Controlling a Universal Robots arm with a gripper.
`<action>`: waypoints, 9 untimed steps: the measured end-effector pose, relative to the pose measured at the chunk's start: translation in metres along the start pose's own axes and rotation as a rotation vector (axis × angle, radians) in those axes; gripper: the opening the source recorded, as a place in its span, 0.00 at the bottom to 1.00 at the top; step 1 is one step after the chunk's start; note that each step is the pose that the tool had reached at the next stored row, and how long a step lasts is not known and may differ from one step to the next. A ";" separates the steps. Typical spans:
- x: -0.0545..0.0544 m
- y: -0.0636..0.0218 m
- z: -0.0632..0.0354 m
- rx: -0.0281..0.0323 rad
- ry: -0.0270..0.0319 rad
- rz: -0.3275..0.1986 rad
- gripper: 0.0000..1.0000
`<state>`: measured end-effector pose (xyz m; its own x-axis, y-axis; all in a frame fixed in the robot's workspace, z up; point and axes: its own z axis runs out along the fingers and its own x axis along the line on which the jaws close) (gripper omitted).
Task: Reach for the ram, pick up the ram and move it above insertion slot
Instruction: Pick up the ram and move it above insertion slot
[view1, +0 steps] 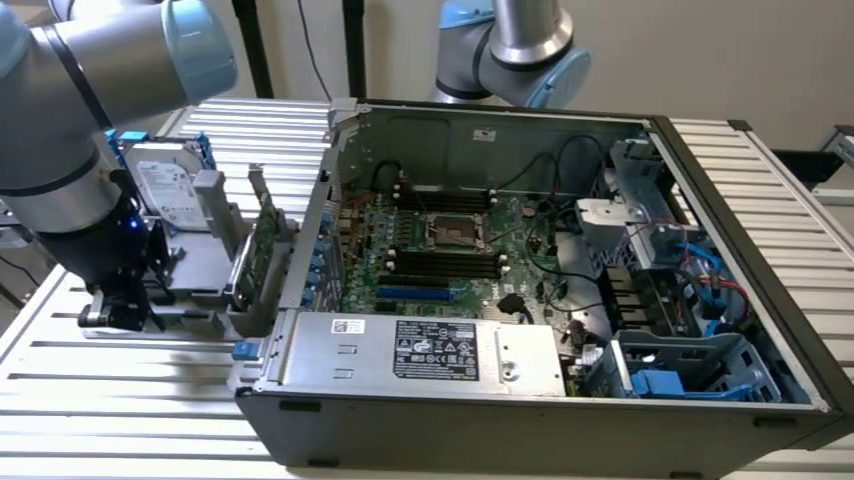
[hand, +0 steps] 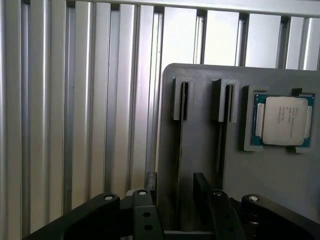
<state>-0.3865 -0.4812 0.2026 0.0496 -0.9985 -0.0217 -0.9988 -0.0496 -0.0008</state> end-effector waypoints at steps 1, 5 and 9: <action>0.000 0.0000 0.0017 -0.0001 0.0000 0.000 0.42; 0.000 0.0001 0.0026 -0.0003 0.0001 0.000 0.42; 0.000 0.0000 0.0040 0.0000 -0.0006 0.000 0.40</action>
<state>-0.3865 -0.4812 0.1986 0.0495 -0.9985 -0.0223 -0.9988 -0.0495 -0.0008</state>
